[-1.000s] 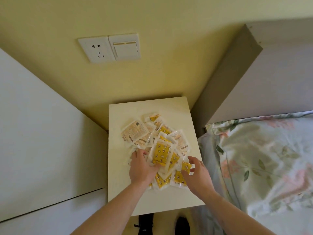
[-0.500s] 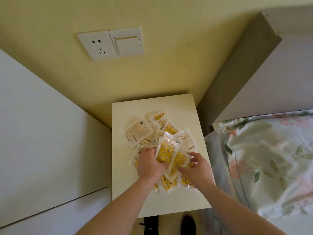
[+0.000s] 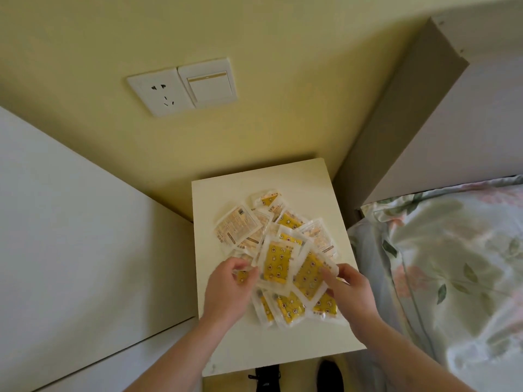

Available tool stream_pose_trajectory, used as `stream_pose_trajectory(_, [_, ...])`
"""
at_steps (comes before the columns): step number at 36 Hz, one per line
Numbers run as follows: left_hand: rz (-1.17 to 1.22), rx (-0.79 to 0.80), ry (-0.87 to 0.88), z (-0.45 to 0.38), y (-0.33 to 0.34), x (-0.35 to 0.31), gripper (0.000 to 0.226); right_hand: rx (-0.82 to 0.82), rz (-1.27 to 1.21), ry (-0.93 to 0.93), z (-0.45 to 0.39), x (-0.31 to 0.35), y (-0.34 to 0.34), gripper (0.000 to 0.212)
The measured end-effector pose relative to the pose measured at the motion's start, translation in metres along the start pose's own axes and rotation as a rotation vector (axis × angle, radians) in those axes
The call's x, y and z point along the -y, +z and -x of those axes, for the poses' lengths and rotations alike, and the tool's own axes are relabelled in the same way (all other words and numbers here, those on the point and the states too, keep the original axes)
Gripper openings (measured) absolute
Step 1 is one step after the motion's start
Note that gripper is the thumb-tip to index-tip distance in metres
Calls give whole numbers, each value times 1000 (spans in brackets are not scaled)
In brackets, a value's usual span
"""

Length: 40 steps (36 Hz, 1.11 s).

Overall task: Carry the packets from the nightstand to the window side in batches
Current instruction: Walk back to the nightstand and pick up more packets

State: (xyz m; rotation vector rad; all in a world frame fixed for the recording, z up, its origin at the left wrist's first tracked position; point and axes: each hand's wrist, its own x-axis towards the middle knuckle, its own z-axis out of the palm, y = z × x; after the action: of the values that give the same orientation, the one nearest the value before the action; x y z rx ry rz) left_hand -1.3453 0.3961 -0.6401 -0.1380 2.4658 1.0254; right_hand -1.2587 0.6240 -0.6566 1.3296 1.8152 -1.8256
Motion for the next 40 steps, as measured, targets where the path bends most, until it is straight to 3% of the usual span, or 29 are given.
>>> stream_pose_trajectory(5, [-135,46,-34,-14,35,-8,66,-49,-107,17,3,7,-6,16])
stream_pose_trajectory(10, [-345,-86,5,-22,61,-8,81,-220,-67,-69,-9,32,-13,20])
stream_pose_trajectory(13, [-294,-113,-17,-26,66,-2,72,-273,-13,-77,-28,45,-16,22])
stream_pose_trajectory(19, [-111,-56,179,-20,52,7,15,-233,243,-81,-54,51,-2,49])
stream_pose_trajectory(25, [73,-57,211,-46,-4,20,22,-224,660,-54,-62,39,12,80])
stream_pose_trajectory(28, [-52,-22,225,-78,-36,25,14,-254,735,-55,-63,39,16,84])
stream_pose_trajectory(33, [-237,168,101,-127,-59,30,22,-230,614,2,-68,35,17,79])
stream_pose_trajectory(37, [-358,221,79,-143,-53,19,39,-222,604,-50,-67,34,11,38])
stream_pose_trajectory(40, [-431,182,82,-144,-44,4,50,-237,597,-66,-68,26,4,23])
